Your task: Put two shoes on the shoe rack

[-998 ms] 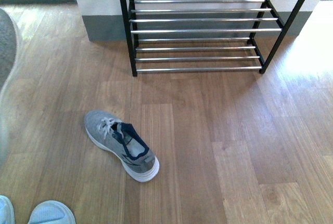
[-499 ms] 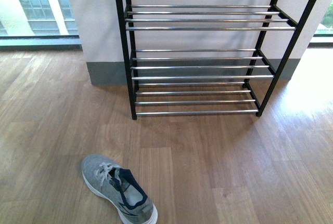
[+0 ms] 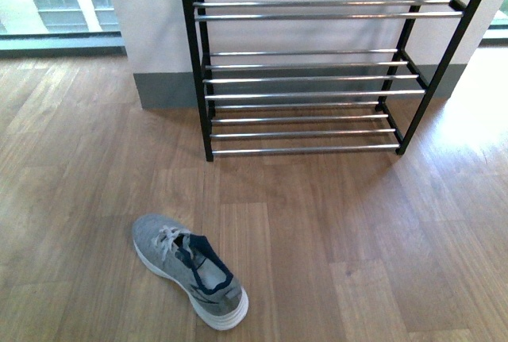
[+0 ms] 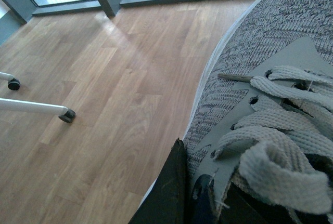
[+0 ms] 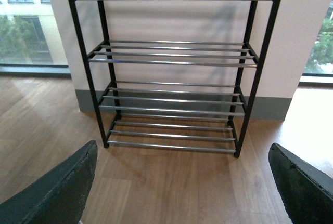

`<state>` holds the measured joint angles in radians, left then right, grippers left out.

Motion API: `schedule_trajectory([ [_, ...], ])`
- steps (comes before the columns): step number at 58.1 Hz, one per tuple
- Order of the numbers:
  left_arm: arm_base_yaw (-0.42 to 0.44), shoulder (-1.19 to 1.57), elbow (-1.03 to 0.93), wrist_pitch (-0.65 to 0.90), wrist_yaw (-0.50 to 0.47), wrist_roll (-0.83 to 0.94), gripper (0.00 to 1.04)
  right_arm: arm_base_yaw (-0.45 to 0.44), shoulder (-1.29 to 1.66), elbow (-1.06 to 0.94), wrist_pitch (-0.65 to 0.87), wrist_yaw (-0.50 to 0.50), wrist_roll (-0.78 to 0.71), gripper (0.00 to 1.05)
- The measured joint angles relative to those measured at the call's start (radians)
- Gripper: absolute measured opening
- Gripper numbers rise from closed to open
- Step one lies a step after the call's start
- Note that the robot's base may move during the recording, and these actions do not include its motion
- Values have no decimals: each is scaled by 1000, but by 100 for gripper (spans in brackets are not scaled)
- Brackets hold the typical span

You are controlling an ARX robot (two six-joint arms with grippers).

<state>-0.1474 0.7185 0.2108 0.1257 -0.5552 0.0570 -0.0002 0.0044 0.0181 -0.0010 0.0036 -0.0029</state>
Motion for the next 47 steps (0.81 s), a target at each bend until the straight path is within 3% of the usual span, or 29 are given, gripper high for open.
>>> schedule_trajectory([
  [15,3,0,0,0,-23,2,2,-1,2,0,-1,-13,0,95],
  [17,3,0,0,0,-23,2,2,-16,81,26,-49,-164,-58,95],
  [20,3,0,0,0,-19,2,2,62,294,52,51,-240,-126,95],
  [31,2,0,0,0,-2,2,2,352,983,155,506,-143,-273,95],
  [37,2,0,0,0,-7,2,2,424,1324,231,639,-120,-342,95],
  [47,2,0,0,0,-11,3,2,483,1821,373,707,-77,-421,95],
])
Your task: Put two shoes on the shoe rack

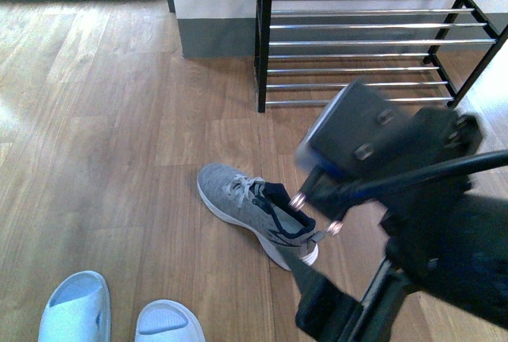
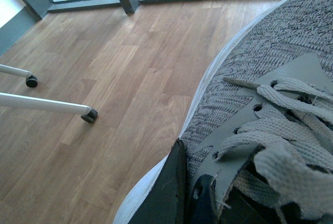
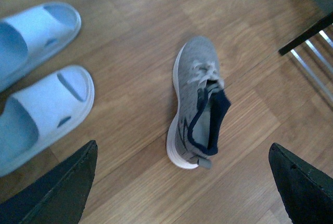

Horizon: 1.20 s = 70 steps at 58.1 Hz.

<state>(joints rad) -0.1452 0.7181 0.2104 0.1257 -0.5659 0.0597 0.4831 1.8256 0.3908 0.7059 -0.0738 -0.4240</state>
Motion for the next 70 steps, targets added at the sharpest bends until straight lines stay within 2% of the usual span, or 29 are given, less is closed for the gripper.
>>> schedule_trajectory([
  [12,0,0,0,0,0,0,2,48,338,176,10,56,-27,95],
  [18,0,0,0,0,0,0,2,50,432,268,-35,64,-34,95],
  [25,0,0,0,0,0,0,2,16,509,387,-118,71,-28,95],
  [31,0,0,0,0,0,0,2,-45,573,518,-195,79,-6,95],
  [38,0,0,0,0,0,0,2,-97,576,587,-309,-60,0,95],
  [49,0,0,0,0,0,0,2,-122,550,508,-275,-167,-90,95],
  [57,0,0,0,0,0,0,2,-227,504,437,-265,-278,-182,95],
  [64,0,0,0,0,0,0,2,-308,499,431,-224,-305,-203,95],
  [70,0,0,0,0,0,0,2,-333,520,433,-178,-296,-242,95],
])
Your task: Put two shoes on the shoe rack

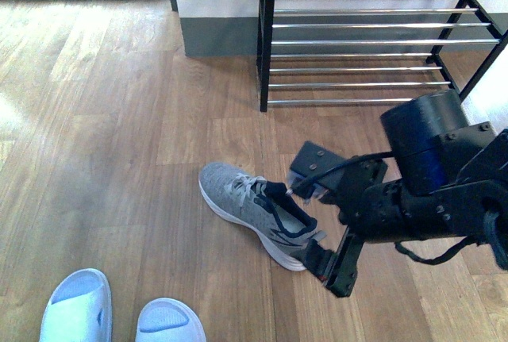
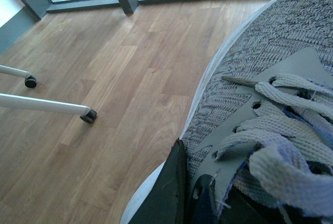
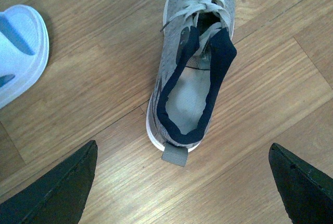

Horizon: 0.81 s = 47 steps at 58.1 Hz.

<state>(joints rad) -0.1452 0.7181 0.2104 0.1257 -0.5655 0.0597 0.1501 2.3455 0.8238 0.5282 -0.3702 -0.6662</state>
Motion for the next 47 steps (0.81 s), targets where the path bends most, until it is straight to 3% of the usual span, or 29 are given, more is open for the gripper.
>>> schedule_trajectory([
  [24,0,0,0,0,0,0,2,77,254,93,131,18,-109,95],
  [34,0,0,0,0,0,0,2,147,261,177,10,4,-179,95],
  [47,0,0,0,0,3,0,2,148,261,213,-103,-3,-299,95],
])
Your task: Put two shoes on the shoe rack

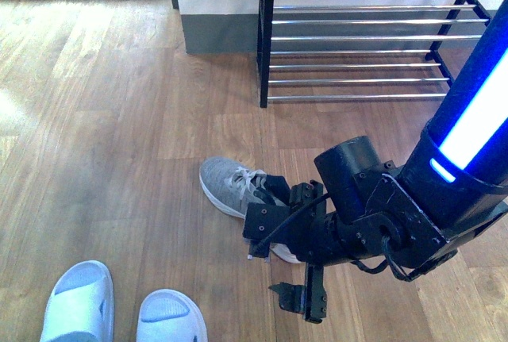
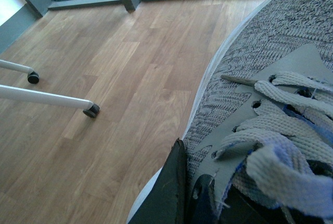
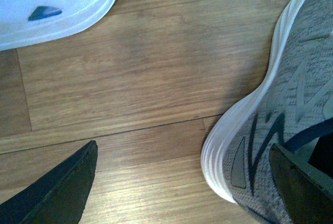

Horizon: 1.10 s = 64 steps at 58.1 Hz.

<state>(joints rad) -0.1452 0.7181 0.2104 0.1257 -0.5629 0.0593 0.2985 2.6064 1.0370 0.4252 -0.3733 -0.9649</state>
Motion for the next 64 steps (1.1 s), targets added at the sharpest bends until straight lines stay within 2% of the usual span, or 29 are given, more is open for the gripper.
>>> schedule_trajectory([
  [13,0,0,0,0,-2,0,2,1,0,-44,92,24,-14,95],
  [19,0,-3,0,0,-2,0,2,-28,-4,-147,82,15,-100,95],
  [31,0,-4,0,0,-4,0,2,-102,-12,-195,156,14,-82,95],
  [33,0,-4,0,0,-3,0,2,-122,-16,-192,189,18,-58,95],
  [40,0,-4,0,0,-3,0,2,-179,-27,-136,151,53,84,95],
  [45,0,-4,0,0,-3,0,2,-213,-27,-32,123,69,304,95],
  [57,0,-4,0,0,-2,0,2,-221,2,127,122,67,626,95],
  [64,0,-4,0,0,-3,0,2,-216,33,167,107,72,688,95],
])
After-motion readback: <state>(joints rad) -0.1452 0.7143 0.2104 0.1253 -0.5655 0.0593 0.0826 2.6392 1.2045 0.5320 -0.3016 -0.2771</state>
